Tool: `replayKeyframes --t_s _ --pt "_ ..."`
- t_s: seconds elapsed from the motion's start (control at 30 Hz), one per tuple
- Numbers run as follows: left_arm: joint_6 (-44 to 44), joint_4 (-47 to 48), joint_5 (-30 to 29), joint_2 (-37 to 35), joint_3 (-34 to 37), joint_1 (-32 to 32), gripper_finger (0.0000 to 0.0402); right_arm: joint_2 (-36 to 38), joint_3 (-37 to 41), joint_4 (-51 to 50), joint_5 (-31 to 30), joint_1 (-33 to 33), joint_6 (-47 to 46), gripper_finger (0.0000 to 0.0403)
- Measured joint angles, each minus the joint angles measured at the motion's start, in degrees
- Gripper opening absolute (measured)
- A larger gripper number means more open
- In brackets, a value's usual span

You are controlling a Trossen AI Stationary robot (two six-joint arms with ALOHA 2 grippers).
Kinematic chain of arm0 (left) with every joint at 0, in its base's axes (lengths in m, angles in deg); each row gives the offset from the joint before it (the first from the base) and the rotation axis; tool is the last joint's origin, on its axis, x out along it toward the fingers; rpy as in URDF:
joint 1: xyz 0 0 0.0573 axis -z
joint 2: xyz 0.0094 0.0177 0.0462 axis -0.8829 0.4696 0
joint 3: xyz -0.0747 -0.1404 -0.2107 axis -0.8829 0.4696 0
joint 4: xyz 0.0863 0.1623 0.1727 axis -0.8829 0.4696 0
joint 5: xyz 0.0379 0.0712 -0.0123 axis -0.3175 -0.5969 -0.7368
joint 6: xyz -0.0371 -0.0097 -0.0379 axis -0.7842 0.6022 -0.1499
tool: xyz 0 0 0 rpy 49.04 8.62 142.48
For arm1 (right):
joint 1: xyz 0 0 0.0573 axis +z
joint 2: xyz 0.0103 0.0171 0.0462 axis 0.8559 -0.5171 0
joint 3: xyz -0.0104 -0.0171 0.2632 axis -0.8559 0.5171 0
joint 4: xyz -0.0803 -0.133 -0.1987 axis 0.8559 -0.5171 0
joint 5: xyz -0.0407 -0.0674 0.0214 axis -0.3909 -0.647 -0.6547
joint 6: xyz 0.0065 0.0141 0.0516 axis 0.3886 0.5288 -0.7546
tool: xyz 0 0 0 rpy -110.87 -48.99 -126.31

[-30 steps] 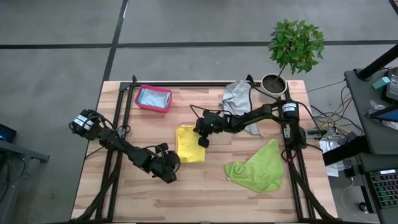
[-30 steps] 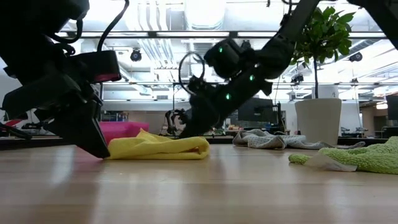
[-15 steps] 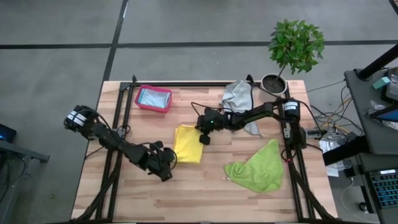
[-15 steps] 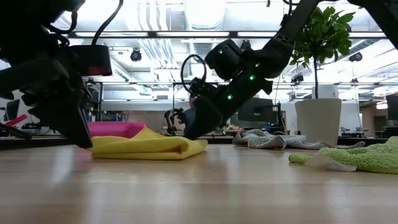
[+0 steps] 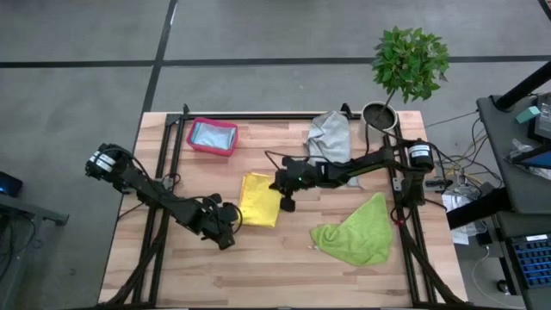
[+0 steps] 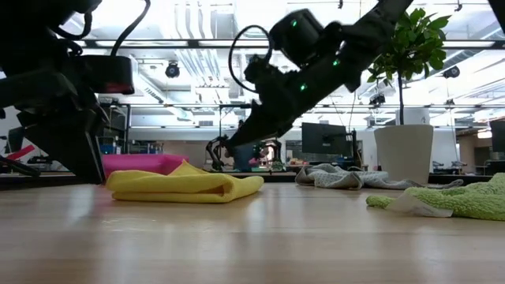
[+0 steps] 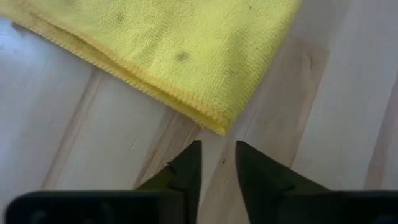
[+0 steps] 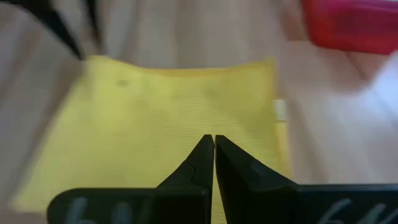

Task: Fold microfiber towels
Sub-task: Fold the yellow microfiber cloth

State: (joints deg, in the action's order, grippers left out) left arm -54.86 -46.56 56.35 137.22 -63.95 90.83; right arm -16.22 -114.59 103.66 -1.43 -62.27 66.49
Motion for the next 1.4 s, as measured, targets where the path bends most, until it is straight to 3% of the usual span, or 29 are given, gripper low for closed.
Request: replayKeyframes --t_s 0.17,0.3,0.5,0.67,0.9,1.13,1.4 --pt "1.69 1.22 0.68 -2.29 -0.22 0.0 0.0134 0.53 0.35 0.1 -0.07 5.14 -2.65 0.0008" --pt "4.87 -2.15 -2.26 -4.03 -0.9 0.02 0.0144 0.53 0.44 0.15 -2.22 9.39 -3.99 0.0009" --pt "9.04 -9.02 -11.96 -1.15 -0.34 -0.17 0.0114 0.53 0.46 0.67 -3.7 13.3 -4.51 0.0009" --pt "9.04 -9.45 -13.28 3.52 -0.26 -0.79 0.0072 0.53 0.46 0.06 -3.04 14.34 -5.76 0.0017" --pt "8.94 -9.93 -13.4 8.52 -0.24 -1.7 0.0023 -1.14 -0.15 -1.49 -3.02 15.48 -5.84 0.0101" --pt "8.87 -9.98 -13.4 8.55 -0.24 -2.5 0.0006 -6.21 -5.72 -0.99 -3.67 15.57 -5.88 0.0194" --pt "8.85 -9.98 -13.58 8.46 -0.24 -3.67 0.0006 -14.45 -13.55 -1.17 -7.36 15.52 -4.19 0.0214"
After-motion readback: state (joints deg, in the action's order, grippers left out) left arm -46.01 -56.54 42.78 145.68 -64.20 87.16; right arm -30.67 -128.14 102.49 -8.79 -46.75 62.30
